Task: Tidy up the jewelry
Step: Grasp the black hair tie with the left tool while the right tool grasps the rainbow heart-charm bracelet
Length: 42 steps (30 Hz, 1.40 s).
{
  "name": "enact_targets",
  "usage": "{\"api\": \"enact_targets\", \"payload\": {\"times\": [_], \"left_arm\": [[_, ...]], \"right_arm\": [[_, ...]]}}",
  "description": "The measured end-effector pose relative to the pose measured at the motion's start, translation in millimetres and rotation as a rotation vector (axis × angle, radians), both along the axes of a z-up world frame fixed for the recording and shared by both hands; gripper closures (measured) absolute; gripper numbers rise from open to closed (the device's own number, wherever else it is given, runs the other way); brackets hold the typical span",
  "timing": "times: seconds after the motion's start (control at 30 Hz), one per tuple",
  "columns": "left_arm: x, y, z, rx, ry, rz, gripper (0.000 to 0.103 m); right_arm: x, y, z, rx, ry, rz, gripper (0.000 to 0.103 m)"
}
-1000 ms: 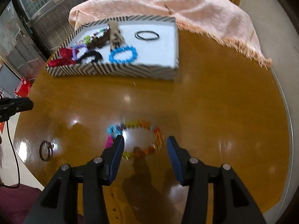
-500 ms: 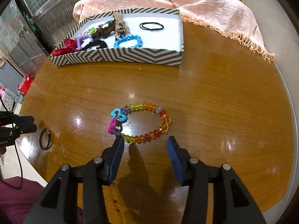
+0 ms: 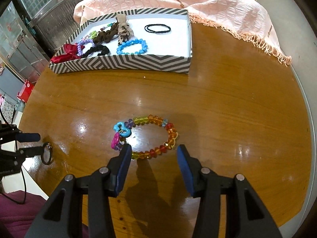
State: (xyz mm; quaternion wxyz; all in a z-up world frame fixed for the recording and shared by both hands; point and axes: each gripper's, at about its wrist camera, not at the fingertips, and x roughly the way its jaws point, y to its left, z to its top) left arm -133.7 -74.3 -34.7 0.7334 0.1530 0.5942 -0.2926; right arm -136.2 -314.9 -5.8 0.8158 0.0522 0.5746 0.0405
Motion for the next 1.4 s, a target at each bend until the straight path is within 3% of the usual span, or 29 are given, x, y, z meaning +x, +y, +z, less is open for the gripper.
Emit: {"api": "enact_targets", "payload": {"times": [0.27,0.53,0.57,0.67,0.93,0.97,1.1,1.17,1.3,1.4], "left_arm": [[5.5,-12.5,-7.5,0.013,0.015,-0.055,0.076],[2.5,-30.0,-10.8,0.039,-0.027,-0.120,0.076],[3.4,-29.6,-10.3,0.037,-0.032,-0.120,0.080],[5.8,-29.3,-10.5,0.039,-0.041,-0.112,0.095],[22.2,-6.4,-5.5,-0.019,-0.010,0.012,0.096],[24.7,-4.1,-3.7,-0.032,-0.006,0.027,0.096],[32.1,-0.2,6.2,-0.057,-0.013,0.064,0.096],[35.0,3.1,10.7,-0.069,-0.013,0.075,0.096],[38.7,10.0,17.8,-0.087,-0.023,0.096,0.096],[43.8,8.8,25.3,-0.100,-0.033,0.108,0.096]], "right_arm": [[-0.5,-7.0,-1.9,0.017,0.005,-0.024,0.053],[3.3,-10.5,-0.3,0.026,-0.001,-0.034,0.053],[4.1,-11.3,-0.1,0.026,-0.003,-0.036,0.053],[6.1,-14.5,0.0,0.028,-0.006,-0.045,0.053],[15.8,-16.5,-6.8,0.001,-0.002,-0.031,0.053],[18.9,-16.1,-9.7,-0.021,0.005,-0.031,0.056],[23.3,-10.3,-14.1,-0.080,-0.003,0.012,0.086],[23.1,-7.0,-14.1,-0.108,-0.012,0.036,0.093],[23.4,-7.4,-11.9,-0.089,-0.008,0.048,0.094],[23.5,-6.6,7.2,-0.076,-0.048,0.052,0.094]]}}
